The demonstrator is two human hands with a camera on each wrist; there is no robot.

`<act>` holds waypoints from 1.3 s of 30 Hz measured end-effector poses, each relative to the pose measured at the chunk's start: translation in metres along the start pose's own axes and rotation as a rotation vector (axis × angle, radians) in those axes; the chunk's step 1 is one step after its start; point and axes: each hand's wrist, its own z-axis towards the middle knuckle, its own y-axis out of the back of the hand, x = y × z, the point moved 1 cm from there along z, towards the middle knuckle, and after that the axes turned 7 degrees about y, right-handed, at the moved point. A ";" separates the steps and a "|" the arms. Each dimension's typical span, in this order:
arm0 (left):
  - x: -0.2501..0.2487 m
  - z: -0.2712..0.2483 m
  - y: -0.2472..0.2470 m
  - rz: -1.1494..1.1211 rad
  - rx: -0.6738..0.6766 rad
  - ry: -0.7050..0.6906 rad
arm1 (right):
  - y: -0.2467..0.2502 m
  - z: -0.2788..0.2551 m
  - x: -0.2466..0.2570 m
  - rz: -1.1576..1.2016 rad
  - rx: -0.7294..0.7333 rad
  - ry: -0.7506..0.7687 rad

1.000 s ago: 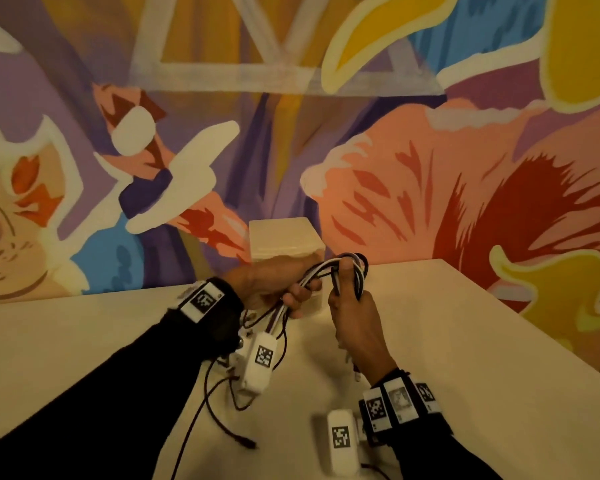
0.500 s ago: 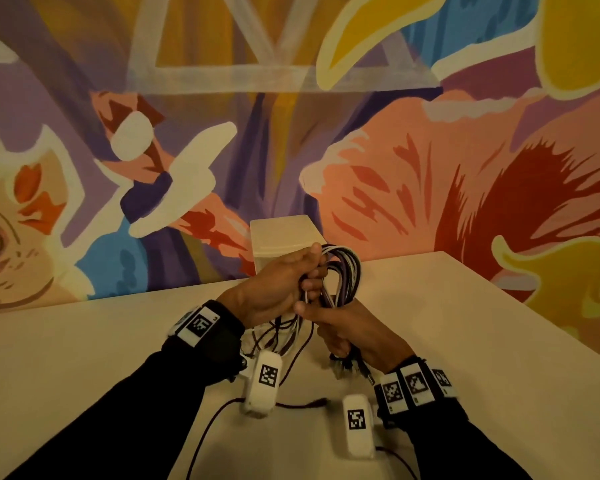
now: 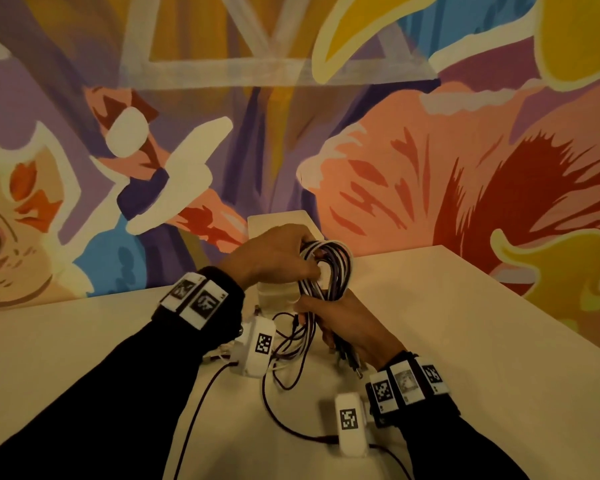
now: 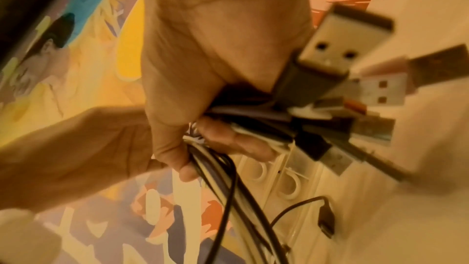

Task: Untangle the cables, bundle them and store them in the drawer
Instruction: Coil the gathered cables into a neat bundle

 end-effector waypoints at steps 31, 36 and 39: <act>-0.003 0.020 -0.023 0.169 -0.371 -0.055 | -0.006 0.004 0.000 -0.036 -0.146 0.086; -0.017 0.013 0.003 0.303 -0.543 -0.193 | -0.003 0.010 0.007 -0.064 -0.144 0.116; -0.020 0.014 0.001 0.212 -0.559 -0.235 | 0.000 0.013 0.008 -0.076 -0.146 0.109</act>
